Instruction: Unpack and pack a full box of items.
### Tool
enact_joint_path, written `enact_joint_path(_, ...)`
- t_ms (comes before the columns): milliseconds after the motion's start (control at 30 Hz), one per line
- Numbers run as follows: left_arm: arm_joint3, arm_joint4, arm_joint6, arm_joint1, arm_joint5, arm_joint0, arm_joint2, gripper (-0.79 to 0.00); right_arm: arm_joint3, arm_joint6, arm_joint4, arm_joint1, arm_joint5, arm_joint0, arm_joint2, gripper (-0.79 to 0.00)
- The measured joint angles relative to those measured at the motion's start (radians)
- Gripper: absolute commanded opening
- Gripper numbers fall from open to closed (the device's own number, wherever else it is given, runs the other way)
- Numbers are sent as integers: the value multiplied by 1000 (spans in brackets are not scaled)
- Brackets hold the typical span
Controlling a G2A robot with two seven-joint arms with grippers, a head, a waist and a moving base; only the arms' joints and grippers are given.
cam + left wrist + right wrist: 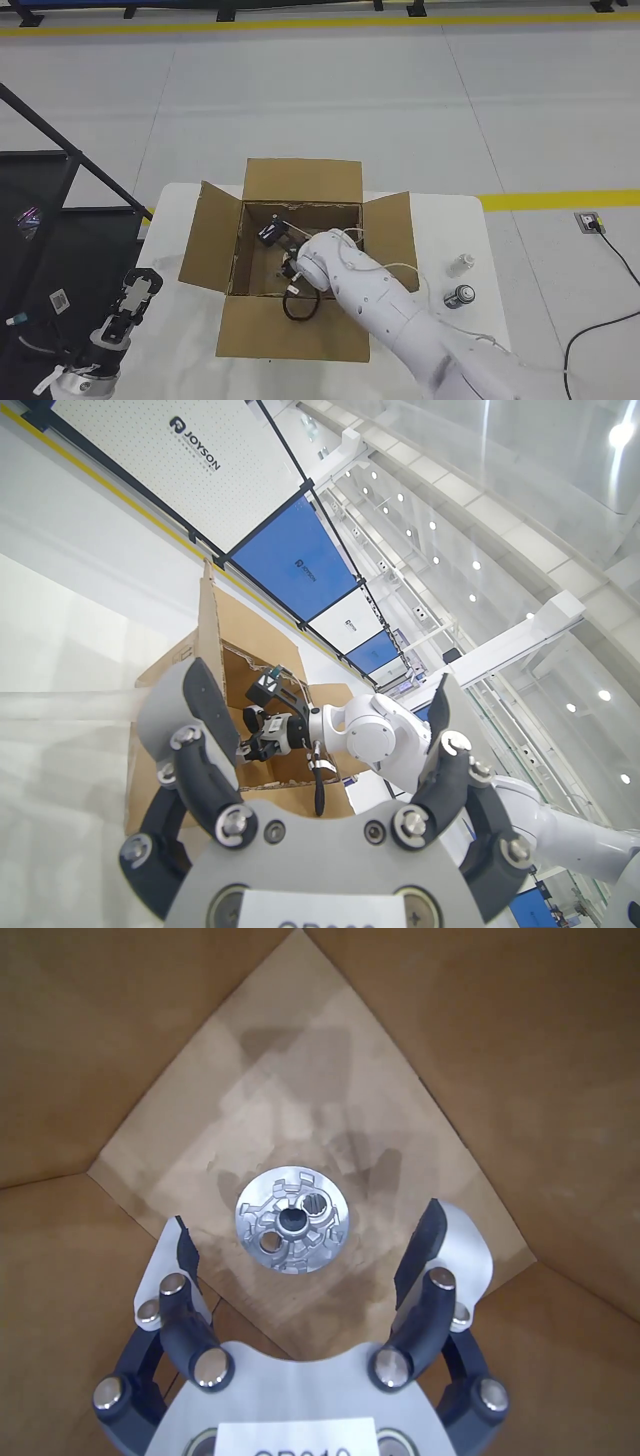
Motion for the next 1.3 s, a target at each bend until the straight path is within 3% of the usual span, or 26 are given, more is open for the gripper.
enact_joint_path(100, 0, 0, 0, 0, 0, 0, 0, 0, 49, -13, 12, -20, -19, 8, 3, -600)
enact_joint_path(167, 0, 0, 0, 0, 0, 0, 0, 0, 71, -25, 19, -31, -33, 13, 6, -785)
enact_joint_path(600, 0, 0, 0, 0, 0, 0, 0, 0, 147, -60, 43, -74, -101, 62, 39, -785)
enact_joint_path(867, 0, 0, 0, 0, 0, 0, 0, 0, 48, -40, 84, -43, -164, 110, 109, -785)
enact_joint_path(1067, 0, 0, 0, 0, 0, 0, 0, 0, -230, 48, 27, 51, -93, 38, 205, -785)
enact_joint_path(1167, 0, 0, 0, 0, 0, 0, 0, 0, -517, 132, -60, 131, -31, -89, 305, -785)
enact_joint_path(1300, 0, 0, 0, 0, 0, 0, 0, 0, -1021, 311, -236, 245, -11, -391, 510, -785)
